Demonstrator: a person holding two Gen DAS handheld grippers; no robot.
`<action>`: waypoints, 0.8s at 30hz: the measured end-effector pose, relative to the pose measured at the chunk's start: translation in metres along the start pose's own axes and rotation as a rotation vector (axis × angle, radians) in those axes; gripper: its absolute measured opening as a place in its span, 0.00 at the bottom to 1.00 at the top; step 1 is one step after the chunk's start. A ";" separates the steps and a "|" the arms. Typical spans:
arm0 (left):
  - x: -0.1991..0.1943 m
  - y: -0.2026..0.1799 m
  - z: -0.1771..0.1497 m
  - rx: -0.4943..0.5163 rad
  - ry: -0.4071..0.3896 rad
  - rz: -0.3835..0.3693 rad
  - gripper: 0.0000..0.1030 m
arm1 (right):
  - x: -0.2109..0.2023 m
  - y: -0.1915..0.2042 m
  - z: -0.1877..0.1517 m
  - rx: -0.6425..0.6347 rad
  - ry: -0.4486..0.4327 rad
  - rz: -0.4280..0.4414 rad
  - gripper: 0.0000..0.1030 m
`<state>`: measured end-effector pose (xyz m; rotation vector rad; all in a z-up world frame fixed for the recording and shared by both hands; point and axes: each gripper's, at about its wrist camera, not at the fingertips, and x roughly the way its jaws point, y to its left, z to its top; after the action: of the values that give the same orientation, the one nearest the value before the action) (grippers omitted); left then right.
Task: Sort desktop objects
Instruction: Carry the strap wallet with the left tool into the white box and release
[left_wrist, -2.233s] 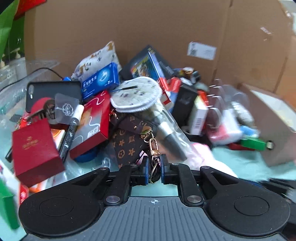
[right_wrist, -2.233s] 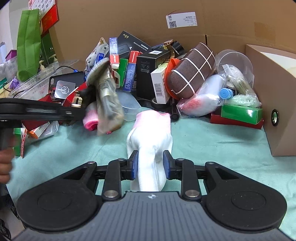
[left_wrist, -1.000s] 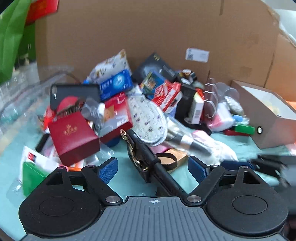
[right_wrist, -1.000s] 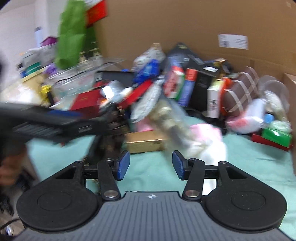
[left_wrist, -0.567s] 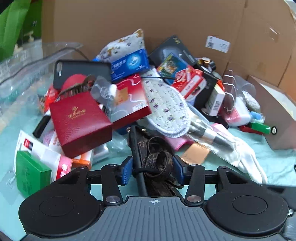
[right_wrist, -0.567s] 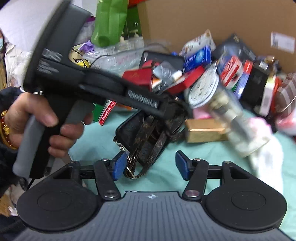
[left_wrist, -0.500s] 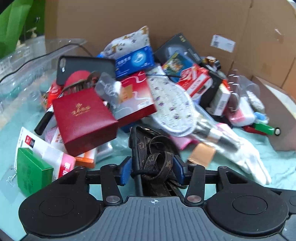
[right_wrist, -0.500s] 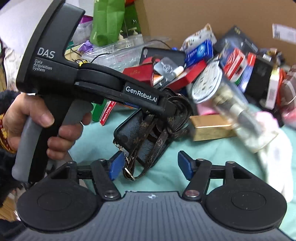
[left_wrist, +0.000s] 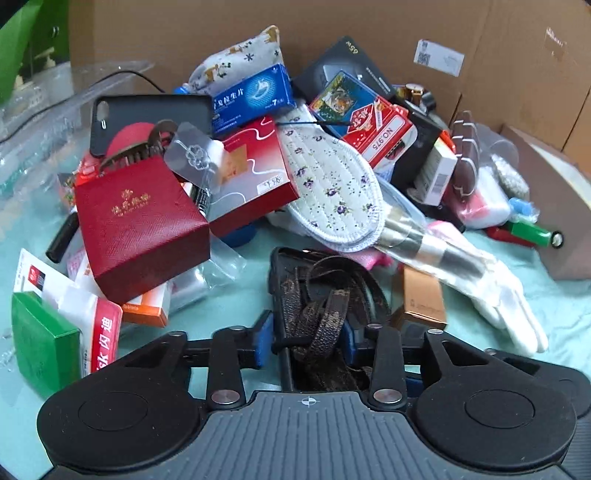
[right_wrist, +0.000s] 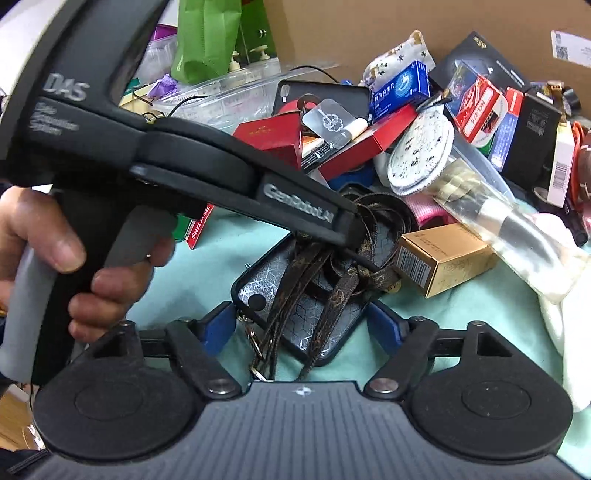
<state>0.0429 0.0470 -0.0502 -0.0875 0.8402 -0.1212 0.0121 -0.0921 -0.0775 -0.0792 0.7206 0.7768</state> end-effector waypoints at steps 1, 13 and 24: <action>-0.002 -0.001 0.001 0.005 -0.007 0.001 0.29 | -0.002 0.001 -0.001 -0.011 0.000 -0.009 0.76; -0.044 -0.024 0.014 0.041 -0.118 0.001 0.17 | -0.035 0.010 0.014 -0.059 -0.090 0.096 0.30; -0.081 -0.070 0.054 0.083 -0.284 -0.104 0.15 | -0.095 0.003 0.033 -0.159 -0.276 -0.036 0.29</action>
<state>0.0248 -0.0088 0.0542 -0.0685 0.5460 -0.2354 -0.0174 -0.1374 0.0070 -0.1260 0.3946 0.7915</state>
